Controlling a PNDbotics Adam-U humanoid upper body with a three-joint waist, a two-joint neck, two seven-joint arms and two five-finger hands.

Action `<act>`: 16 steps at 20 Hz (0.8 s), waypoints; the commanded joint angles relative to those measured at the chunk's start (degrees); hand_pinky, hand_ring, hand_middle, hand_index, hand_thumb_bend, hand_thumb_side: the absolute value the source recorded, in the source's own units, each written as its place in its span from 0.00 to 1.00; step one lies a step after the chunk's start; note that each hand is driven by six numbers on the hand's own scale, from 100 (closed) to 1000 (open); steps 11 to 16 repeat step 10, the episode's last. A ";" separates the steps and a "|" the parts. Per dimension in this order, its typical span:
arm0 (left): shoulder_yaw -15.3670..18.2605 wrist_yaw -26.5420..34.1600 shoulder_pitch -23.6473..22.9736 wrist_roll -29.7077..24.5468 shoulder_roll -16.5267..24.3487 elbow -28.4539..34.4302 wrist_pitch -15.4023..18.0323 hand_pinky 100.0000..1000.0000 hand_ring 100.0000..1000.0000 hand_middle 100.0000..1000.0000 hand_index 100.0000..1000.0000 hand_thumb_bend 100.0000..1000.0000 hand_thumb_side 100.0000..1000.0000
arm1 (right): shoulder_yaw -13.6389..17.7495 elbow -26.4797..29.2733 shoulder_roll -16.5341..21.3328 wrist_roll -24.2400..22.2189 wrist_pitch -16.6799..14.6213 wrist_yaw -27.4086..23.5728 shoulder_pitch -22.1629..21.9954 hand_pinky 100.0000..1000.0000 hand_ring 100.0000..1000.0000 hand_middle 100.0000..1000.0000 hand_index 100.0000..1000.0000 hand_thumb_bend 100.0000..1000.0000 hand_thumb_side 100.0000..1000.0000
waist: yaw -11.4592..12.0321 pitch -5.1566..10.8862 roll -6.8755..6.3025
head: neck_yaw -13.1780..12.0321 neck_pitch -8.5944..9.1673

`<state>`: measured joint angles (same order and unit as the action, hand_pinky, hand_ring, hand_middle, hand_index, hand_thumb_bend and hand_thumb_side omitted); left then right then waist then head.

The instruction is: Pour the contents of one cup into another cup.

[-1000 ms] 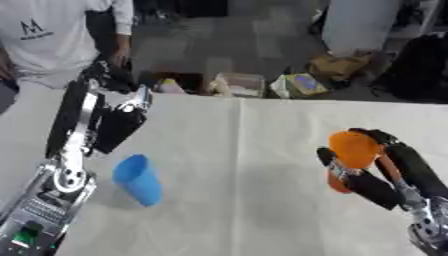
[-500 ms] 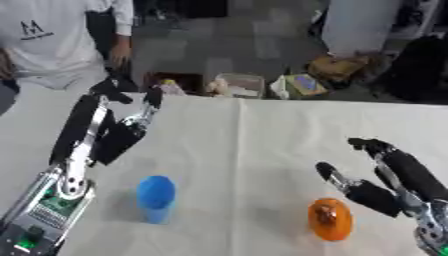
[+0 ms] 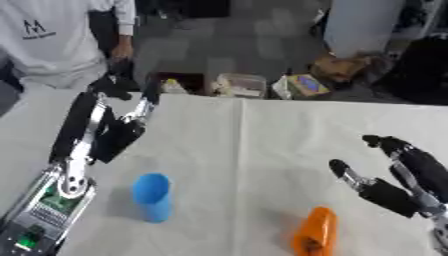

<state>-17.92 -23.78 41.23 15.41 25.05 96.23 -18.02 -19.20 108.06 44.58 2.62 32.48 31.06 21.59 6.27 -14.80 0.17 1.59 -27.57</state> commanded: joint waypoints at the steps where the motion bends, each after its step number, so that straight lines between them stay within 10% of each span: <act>1: 1.40 -0.36 1.53 1.85 1.80 2.00 0.06 0.20 0.66 0.66 1.00 0.25 0.90 | 2.03 3.17 2.73 1.36 0.65 -0.51 0.02 0.90 0.90 0.81 0.93 0.46 1.00 | -0.06 1.29 -0.03 | -0.26 -0.29; 9: 2.23 -1.19 1.82 5.53 3.06 4.50 0.28 0.21 0.66 0.65 0.98 0.19 0.88 | 5.24 6.48 4.65 5.81 1.33 -3.74 -1.05 0.88 0.89 0.79 0.91 0.29 1.00 | -0.18 1.37 -0.11 | -0.76 -0.73; 10: 2.43 -1.39 1.87 5.93 3.37 5.02 0.40 0.21 0.65 0.65 0.97 0.18 0.86 | 5.74 6.51 4.75 7.07 0.95 -4.77 -1.02 0.88 0.88 0.79 0.90 0.12 1.00 | -0.19 1.41 -0.13 | -0.80 -0.82; 16: 2.43 -1.39 1.87 5.93 3.37 5.02 0.40 0.21 0.65 0.65 0.97 0.18 0.86 | 5.74 6.51 4.75 7.07 0.95 -4.77 -1.02 0.88 0.88 0.79 0.90 0.12 1.00 | -0.19 1.41 -0.13 | -0.80 -0.82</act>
